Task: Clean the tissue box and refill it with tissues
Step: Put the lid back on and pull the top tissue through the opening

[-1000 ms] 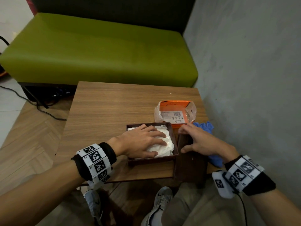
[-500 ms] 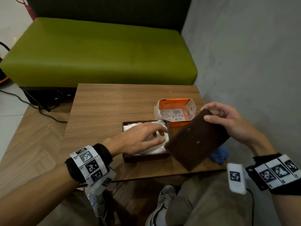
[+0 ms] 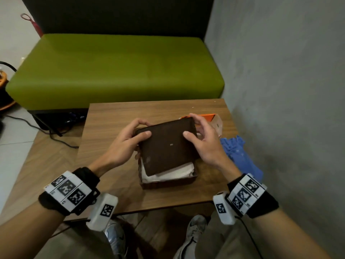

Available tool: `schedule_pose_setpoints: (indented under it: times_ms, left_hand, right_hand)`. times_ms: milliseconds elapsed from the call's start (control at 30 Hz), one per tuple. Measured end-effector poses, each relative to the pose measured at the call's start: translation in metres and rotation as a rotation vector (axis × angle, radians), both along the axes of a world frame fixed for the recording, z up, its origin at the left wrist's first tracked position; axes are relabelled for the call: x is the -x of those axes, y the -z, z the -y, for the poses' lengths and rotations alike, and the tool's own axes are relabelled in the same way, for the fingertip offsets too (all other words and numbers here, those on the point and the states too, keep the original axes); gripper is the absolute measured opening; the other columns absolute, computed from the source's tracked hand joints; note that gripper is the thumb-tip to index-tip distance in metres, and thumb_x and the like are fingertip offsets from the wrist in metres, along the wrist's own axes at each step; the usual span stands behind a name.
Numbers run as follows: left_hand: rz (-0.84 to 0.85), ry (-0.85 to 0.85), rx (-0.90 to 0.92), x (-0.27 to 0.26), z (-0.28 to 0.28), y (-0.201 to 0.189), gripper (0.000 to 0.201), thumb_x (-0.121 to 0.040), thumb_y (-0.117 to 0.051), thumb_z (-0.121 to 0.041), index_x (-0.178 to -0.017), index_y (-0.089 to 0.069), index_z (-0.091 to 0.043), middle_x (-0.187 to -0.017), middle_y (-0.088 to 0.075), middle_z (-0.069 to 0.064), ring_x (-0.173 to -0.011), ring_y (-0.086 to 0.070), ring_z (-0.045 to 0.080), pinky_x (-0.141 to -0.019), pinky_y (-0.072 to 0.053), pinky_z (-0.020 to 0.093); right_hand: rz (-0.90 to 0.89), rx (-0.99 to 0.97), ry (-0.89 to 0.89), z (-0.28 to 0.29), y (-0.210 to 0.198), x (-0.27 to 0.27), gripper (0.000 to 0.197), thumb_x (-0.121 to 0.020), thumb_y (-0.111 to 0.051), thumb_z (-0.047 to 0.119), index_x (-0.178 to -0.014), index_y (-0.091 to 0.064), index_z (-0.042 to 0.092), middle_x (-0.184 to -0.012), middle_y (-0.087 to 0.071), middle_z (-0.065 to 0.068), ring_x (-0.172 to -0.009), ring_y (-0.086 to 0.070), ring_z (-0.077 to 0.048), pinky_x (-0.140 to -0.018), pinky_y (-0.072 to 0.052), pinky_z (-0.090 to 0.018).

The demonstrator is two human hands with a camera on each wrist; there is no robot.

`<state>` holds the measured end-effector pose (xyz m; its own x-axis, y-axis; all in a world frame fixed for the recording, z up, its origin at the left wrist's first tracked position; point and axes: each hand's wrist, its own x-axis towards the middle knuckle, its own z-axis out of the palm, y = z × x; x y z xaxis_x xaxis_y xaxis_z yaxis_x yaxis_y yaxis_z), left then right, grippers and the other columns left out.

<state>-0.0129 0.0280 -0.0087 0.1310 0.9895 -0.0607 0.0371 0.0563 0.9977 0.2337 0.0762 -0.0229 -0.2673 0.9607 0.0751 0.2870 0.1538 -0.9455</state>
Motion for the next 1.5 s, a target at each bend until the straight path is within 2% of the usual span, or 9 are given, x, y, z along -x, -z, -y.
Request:
schedule_pose_setpoints:
  times_ms: [133,333,433,533,633,767,1033,1200,1500]
  left_hand:
    - [0.053,-0.070,0.042,0.017,0.002,-0.005,0.017,-0.087,-0.056,-0.025,-0.103,-0.061,-0.022,-0.076,-0.055,0.012,-0.052,-0.046,0.021,-0.038,-0.032,0.022]
    - [0.111,-0.253,0.094,0.028,0.000,-0.002,0.016,-0.097,-0.051,-0.011,-0.096,-0.062,-0.022,-0.090,-0.068,0.001,-0.079,-0.062,0.020,-0.060,-0.053,0.027]
    - [0.029,-0.266,0.101,0.014,0.003,0.000,0.009,-0.100,-0.049,-0.011,-0.108,-0.050,-0.014,-0.091,-0.063,0.001,-0.072,-0.065,0.008,-0.056,-0.053,0.021]
    - [-0.079,-0.096,0.064,0.009,0.003,0.001,0.047,-0.091,-0.067,-0.026,-0.128,-0.042,-0.015,-0.114,-0.059,0.001,-0.094,-0.067,0.006,-0.072,-0.055,0.019]
    - [-0.352,0.149,0.022,0.017,0.008,0.009,0.110,-0.058,-0.085,-0.049,-0.148,-0.023,-0.031,-0.139,-0.039,-0.005,-0.122,-0.049,0.001,-0.098,-0.046,0.017]
    - [-0.515,0.311,-0.001,0.022,0.018,0.026,0.136,-0.045,-0.090,-0.053,-0.153,-0.010,-0.028,-0.149,-0.024,-0.009,-0.139,-0.030,0.012,-0.118,-0.030,0.040]
    - [-0.627,0.303,-0.125,0.014,0.026,0.031,0.131,-0.047,-0.083,-0.055,-0.151,-0.018,-0.012,-0.139,-0.030,-0.004,-0.128,-0.035,0.008,-0.113,-0.031,0.025]
    - [-0.725,0.325,-0.175,0.007,0.023,0.029,0.127,-0.046,-0.080,-0.059,-0.149,-0.020,-0.015,-0.138,-0.032,0.000,-0.127,-0.035,0.013,-0.110,-0.032,0.029]
    - [-0.731,0.344,-0.198,0.014,0.023,0.036,0.129,-0.050,-0.081,-0.060,-0.152,-0.016,-0.016,-0.142,-0.027,-0.005,-0.127,-0.035,0.008,-0.101,-0.032,0.011]
  right_hand:
    - [0.072,-0.075,-0.095,0.011,-0.008,0.008,0.085,-0.078,-0.071,0.050,-0.150,-0.034,0.024,-0.142,-0.045,0.004,-0.130,-0.048,-0.013,-0.104,-0.047,-0.044]
    - [0.356,-0.051,-0.363,0.024,-0.009,0.020,0.143,-0.053,-0.088,0.057,-0.156,0.007,0.030,-0.164,-0.001,0.009,-0.151,-0.003,-0.012,-0.122,-0.015,-0.050]
    - [0.423,-0.092,-0.302,0.018,0.001,0.012,0.143,-0.049,-0.089,0.061,-0.157,-0.001,0.025,-0.162,-0.010,0.007,-0.149,-0.011,-0.012,-0.121,-0.020,-0.049]
    - [0.455,-0.093,-0.222,0.012,-0.002,-0.003,0.137,-0.047,-0.091,0.059,-0.155,-0.013,0.026,-0.152,-0.024,0.012,-0.139,-0.021,-0.005,-0.119,-0.025,-0.045]
    - [0.502,-0.038,-0.229,0.011,-0.004,-0.017,0.131,-0.047,-0.092,0.055,-0.151,-0.019,0.029,-0.138,-0.027,0.018,-0.128,-0.023,0.001,-0.116,-0.027,-0.041]
    - [0.541,0.008,-0.298,0.019,0.005,-0.022,0.130,-0.041,-0.089,0.065,-0.147,-0.021,0.032,-0.140,-0.028,0.016,-0.133,-0.030,-0.009,-0.114,-0.033,-0.044]
    - [0.521,0.007,-0.307,0.026,0.012,-0.023,0.131,-0.044,-0.095,0.052,-0.148,-0.021,0.023,-0.149,-0.029,0.003,-0.136,-0.030,-0.013,-0.117,-0.030,-0.042]
    - [0.525,-0.001,-0.310,0.027,0.008,-0.025,0.130,-0.044,-0.096,0.049,-0.146,-0.022,0.021,-0.146,-0.030,0.003,-0.134,-0.032,-0.013,-0.116,-0.031,-0.037]
    - [0.564,-0.050,-0.329,0.026,0.011,-0.024,0.126,-0.044,-0.096,0.048,-0.142,-0.023,0.017,-0.138,-0.031,0.004,-0.126,-0.034,-0.010,-0.106,-0.029,-0.023]
